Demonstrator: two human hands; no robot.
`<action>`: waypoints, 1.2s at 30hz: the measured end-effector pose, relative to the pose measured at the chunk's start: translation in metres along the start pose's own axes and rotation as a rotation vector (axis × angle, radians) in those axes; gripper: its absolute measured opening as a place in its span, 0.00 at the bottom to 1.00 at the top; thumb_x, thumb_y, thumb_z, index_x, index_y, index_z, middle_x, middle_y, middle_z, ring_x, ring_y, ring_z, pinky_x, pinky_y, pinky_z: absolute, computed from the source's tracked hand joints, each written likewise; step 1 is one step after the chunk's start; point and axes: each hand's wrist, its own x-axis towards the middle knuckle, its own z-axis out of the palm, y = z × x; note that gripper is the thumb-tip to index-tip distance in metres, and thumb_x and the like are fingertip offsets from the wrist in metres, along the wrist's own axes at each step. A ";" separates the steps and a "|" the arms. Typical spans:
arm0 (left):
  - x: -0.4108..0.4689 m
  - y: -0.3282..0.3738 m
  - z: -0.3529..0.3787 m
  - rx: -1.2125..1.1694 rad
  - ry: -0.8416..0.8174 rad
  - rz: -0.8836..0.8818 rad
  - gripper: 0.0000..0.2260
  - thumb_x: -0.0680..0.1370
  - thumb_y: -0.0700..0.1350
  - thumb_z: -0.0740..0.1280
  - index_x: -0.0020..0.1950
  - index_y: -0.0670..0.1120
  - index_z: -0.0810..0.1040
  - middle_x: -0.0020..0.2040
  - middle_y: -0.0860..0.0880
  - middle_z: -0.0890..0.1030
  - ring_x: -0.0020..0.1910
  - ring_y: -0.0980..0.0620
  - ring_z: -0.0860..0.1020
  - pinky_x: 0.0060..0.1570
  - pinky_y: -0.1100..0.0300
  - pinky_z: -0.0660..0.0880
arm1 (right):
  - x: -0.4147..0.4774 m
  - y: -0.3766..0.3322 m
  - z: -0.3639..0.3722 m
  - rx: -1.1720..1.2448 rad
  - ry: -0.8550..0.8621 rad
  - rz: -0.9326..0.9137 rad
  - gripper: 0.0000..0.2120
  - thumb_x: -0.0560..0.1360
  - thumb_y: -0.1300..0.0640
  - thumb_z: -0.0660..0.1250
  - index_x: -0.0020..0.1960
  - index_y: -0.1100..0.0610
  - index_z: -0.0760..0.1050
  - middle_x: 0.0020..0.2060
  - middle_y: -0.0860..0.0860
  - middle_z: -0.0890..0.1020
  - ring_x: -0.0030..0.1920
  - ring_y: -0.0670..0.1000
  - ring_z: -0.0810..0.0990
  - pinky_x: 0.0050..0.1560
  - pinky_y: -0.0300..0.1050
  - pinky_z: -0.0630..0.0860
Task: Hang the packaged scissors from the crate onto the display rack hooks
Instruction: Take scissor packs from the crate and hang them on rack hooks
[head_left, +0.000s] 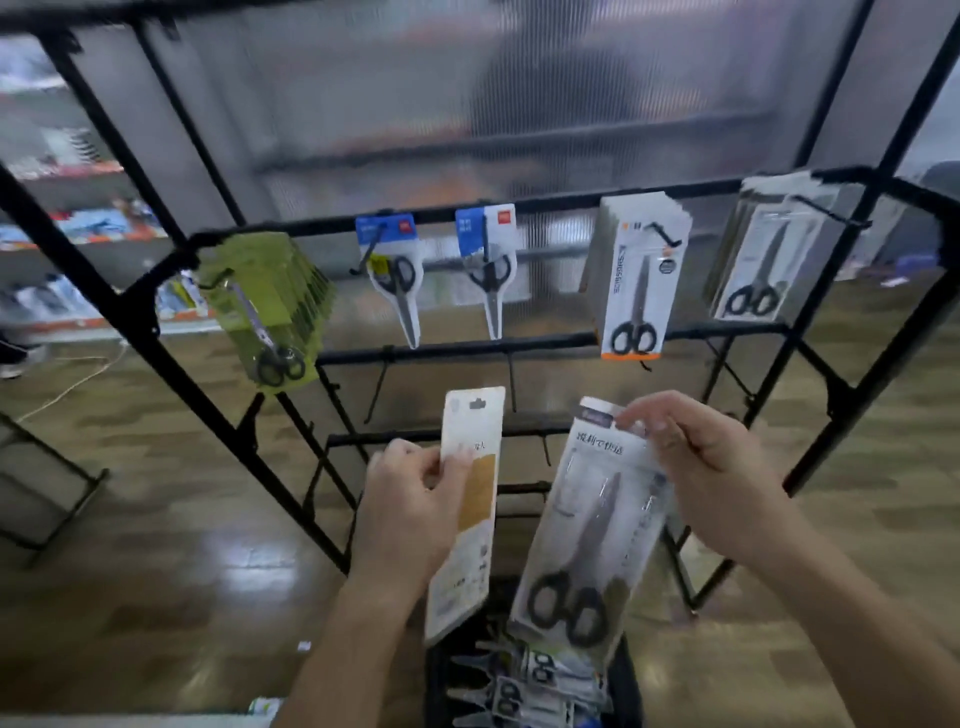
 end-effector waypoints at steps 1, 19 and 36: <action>-0.007 0.012 0.002 -0.113 0.044 -0.041 0.15 0.82 0.59 0.64 0.46 0.50 0.82 0.47 0.49 0.82 0.44 0.52 0.82 0.39 0.58 0.77 | 0.000 0.003 -0.006 0.018 -0.029 0.012 0.21 0.85 0.62 0.59 0.47 0.38 0.79 0.42 0.38 0.82 0.41 0.42 0.79 0.39 0.33 0.72; -0.004 0.029 -0.016 -1.020 -0.208 -0.395 0.18 0.82 0.55 0.65 0.63 0.45 0.82 0.56 0.41 0.86 0.55 0.41 0.85 0.56 0.42 0.79 | -0.013 -0.045 -0.031 0.179 0.148 -0.039 0.18 0.83 0.63 0.64 0.53 0.43 0.85 0.40 0.52 0.85 0.35 0.55 0.72 0.38 0.40 0.67; 0.002 0.086 0.064 -1.070 -0.362 -0.341 0.23 0.72 0.65 0.66 0.45 0.45 0.87 0.41 0.44 0.83 0.38 0.49 0.75 0.41 0.54 0.69 | 0.004 -0.004 -0.105 0.402 0.397 0.194 0.19 0.74 0.61 0.75 0.63 0.50 0.79 0.47 0.50 0.88 0.46 0.51 0.87 0.42 0.44 0.84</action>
